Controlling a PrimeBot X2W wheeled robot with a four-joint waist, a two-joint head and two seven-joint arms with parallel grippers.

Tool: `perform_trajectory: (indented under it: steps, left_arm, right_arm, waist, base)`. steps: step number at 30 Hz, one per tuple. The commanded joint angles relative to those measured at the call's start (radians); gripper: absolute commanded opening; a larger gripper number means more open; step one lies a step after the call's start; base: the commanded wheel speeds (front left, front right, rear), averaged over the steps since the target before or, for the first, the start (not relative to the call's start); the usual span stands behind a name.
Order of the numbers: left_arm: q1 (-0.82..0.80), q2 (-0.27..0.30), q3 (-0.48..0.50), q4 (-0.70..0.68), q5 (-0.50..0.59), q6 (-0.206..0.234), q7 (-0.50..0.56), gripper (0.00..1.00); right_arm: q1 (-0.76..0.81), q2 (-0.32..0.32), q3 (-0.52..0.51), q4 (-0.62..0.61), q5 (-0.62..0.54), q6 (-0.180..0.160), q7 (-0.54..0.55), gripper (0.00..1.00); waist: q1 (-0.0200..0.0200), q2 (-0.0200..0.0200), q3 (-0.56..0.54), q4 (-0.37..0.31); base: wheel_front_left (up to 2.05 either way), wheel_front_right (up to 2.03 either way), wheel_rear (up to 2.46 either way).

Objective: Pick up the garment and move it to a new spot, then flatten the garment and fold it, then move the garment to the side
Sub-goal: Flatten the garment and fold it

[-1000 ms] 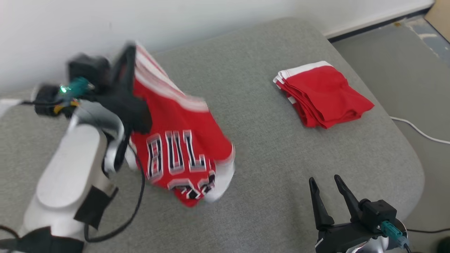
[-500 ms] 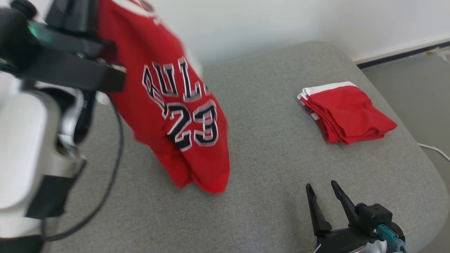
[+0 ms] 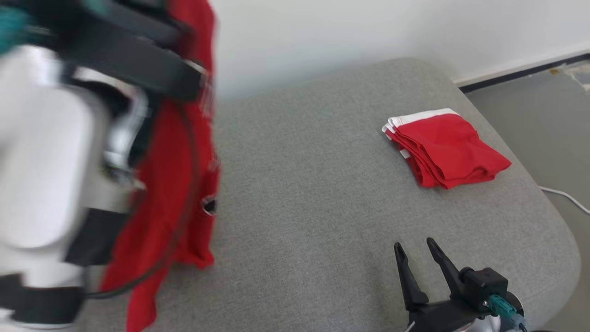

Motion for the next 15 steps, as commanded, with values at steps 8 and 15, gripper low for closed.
perform_trajectory:
  steps: [8,15]
  left_arm:
    - [0.086,-0.186,-0.145,0.341,-0.009,-0.026,-0.093,1.00]
    - [0.114,-0.254,-0.234,0.500,-0.149,-0.064,-0.197,1.00]
  right_arm:
    - [-0.044,0.000,0.022,0.010,0.013,-0.003,-0.017,1.00]
    - [-0.040,0.000,0.008,0.024,0.002,-0.003,-0.029,1.00]
  waist:
    - [0.0001,0.0000,0.073,-0.061]
    - [0.0001,0.0000,0.086,-0.057]
  base:
    - [0.00,0.00,0.00]
    - [0.00,0.00,0.00]
